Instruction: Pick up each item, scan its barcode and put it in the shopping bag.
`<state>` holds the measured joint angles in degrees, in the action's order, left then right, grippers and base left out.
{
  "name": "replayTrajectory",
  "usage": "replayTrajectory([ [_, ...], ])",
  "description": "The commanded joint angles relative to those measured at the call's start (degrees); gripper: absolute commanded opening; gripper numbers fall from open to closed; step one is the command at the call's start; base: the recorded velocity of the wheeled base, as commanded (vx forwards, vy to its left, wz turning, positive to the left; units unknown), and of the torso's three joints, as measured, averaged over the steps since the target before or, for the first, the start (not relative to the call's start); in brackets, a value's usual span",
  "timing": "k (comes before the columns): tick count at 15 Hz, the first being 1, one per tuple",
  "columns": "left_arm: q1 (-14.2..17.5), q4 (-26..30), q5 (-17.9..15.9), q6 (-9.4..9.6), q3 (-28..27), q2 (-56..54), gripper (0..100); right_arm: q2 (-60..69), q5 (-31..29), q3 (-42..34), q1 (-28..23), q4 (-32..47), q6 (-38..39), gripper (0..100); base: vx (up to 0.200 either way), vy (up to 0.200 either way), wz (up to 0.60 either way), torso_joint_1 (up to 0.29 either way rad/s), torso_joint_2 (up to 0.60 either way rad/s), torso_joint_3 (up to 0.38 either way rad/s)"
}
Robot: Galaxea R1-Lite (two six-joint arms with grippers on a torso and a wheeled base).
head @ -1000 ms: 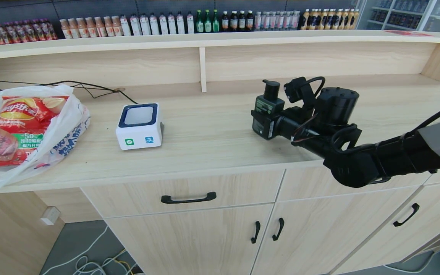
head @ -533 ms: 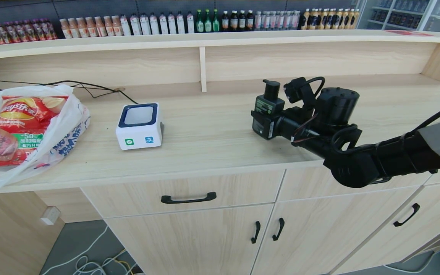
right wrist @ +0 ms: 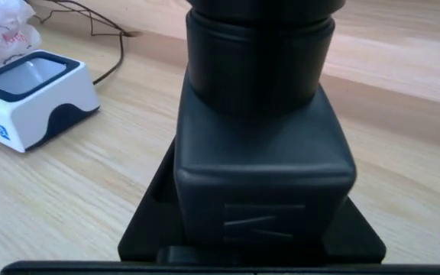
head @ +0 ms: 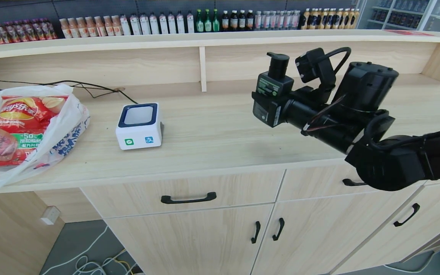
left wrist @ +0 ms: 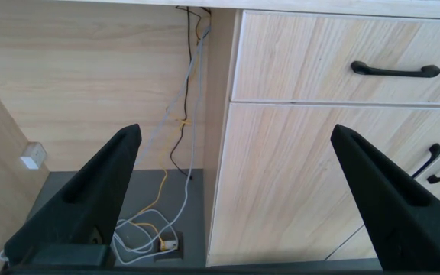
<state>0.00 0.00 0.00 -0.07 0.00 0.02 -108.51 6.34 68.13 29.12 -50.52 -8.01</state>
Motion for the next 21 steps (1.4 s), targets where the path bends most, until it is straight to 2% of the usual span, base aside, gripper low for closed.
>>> replayTrajectory([
  [1, 0.0, 0.0, 0.0, -0.01, 0.0, 0.0, 100, 8.9, -1.5, -6.7, 3.4, 0.3, -0.5, 0, 0.0, 0.0, 0.0, 0.0, 0.0, 0.0],
  [4, 0.0, 0.0, 0.0, -0.01, 0.0, 0.0, 100, 15.2, -3.3, -15.4, 6.0, 0.2, -2.8, 0, 0.0, 0.0, 0.0, 0.0, 0.0, 0.0],
  [5, 0.0, 0.0, 0.0, -0.01, 0.0, 0.0, 100, 18.2, -5.0, -19.4, 8.3, 0.2, -2.9, 0, 0.0, 0.0, 0.0, 0.0, 0.0, 0.0],
  [7, 0.0, 0.0, 0.0, -0.01, 0.0, 0.0, 100, 20.2, -6.8, -21.3, 10.8, 0.2, -2.8, 0, 0.0, 0.0, 0.0, 0.0, 0.0, 0.0],
  [12, 0.0, 0.0, 0.0, -0.01, 0.0, 0.0, 100, 29.3, -7.4, -29.9, 11.6, 0.1, -1.5, 0, 0.0, 0.0, 0.0, 0.0, 0.0, 0.0],
  [15, 0.0, 0.0, 0.1, -0.01, 0.0, 0.0, 100, 34.1, -7.0, -35.6, 11.6, -0.1, 7.8, 0, 0.0, 0.0, 0.0, 0.0, 0.0, 0.0],
  [16, 0.0, 0.0, 0.0, -0.01, 0.0, 0.0, 100, 34.9, -7.0, -36.1, 11.7, -0.2, 13.9, 0, 0.0, 0.0, 0.0, 0.0, 0.0, 0.0],
  [19, 0.0, 0.0, 0.1, -0.01, 0.0, 0.0, 100, 33.6, -5.5, -34.7, 11.6, -0.2, 25.4, 0, 0.0, 0.0, 0.0, 0.0, 0.0, 0.0],
  [21, 0.0, 0.0, 0.0, -0.01, 0.0, 0.0, 100, 31.1, -1.3, -34.5, 11.9, -2.5, 30.7, 0, 0.0, 0.0, 0.0, 0.0, 0.0, 0.0],
])
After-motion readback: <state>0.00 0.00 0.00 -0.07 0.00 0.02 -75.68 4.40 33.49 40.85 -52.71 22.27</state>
